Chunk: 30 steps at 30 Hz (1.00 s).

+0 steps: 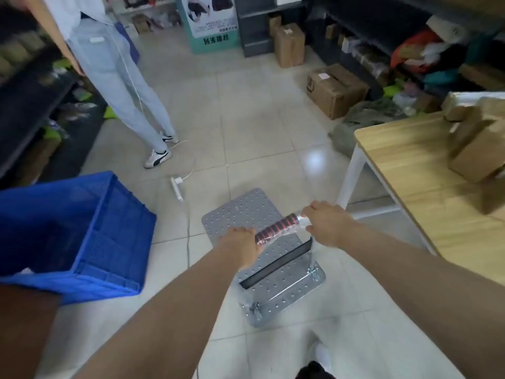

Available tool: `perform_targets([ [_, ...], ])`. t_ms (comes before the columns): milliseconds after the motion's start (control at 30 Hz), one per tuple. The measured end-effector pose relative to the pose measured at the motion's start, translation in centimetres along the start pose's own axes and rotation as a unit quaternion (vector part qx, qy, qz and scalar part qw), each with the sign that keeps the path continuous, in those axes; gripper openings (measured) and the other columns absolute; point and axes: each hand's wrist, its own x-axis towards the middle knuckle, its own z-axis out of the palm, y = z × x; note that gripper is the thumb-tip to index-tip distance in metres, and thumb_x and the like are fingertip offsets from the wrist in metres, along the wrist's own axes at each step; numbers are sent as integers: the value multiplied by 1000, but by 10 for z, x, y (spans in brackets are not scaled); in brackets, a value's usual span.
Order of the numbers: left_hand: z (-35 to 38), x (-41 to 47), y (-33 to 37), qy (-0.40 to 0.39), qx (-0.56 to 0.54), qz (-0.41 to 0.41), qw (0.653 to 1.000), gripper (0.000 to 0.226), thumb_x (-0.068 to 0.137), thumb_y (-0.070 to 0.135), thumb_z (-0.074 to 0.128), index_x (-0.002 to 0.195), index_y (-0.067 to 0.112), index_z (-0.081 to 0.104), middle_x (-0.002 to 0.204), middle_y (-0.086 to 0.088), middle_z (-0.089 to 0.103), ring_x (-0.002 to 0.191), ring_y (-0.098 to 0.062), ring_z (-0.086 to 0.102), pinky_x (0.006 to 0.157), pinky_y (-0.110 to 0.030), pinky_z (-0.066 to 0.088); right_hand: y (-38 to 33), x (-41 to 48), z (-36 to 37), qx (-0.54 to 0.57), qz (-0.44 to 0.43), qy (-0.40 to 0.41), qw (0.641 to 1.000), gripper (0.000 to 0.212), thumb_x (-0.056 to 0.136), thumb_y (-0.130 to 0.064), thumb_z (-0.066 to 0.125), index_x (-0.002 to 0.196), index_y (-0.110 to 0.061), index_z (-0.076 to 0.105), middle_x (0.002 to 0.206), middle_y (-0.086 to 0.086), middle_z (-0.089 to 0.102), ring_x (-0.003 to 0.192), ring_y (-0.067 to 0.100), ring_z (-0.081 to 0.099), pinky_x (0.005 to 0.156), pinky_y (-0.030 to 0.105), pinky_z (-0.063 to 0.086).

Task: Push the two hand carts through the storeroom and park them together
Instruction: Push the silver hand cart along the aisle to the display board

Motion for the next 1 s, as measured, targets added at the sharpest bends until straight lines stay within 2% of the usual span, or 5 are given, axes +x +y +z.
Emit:
perform_targets([
  [333,39,14,30,-13,-103,-136,985,42,100,37,36,140,24,28,131,-7,45,119,-30,44,95,-59,43,20,47,31,11,-70,-42,997,38,96,-34,45,132,-19,42,128,5,53,117,24,50,96,41,42],
  [500,49,11,27,16,-140,-156,978,42,99,28,43,137,33,27,128,-6,43,115,-28,45,92,-54,44,20,55,37,3,-82,-60,995,35,97,-32,44,128,-18,40,121,5,52,110,24,49,89,38,43],
  [600,51,12,22,32,-109,-180,977,58,91,11,52,136,35,25,125,-6,43,112,-27,46,91,-50,43,14,58,38,6,-83,-65,994,36,97,-34,43,128,-16,41,121,6,52,110,24,48,91,39,45],
  [733,51,21,7,27,-103,-181,978,65,85,1,51,135,35,25,123,-6,43,110,-27,46,92,-48,42,6,64,43,29,-78,-49,995,35,97,-37,42,126,-17,41,120,6,53,110,24,49,96,39,43],
  [1000,44,43,-31,40,-89,-139,985,54,88,1,51,131,28,32,121,-8,47,112,-28,47,105,-51,37,-10,87,44,42,-64,-27,997,34,97,-39,40,126,-20,42,118,2,53,110,21,48,99,36,40],
])
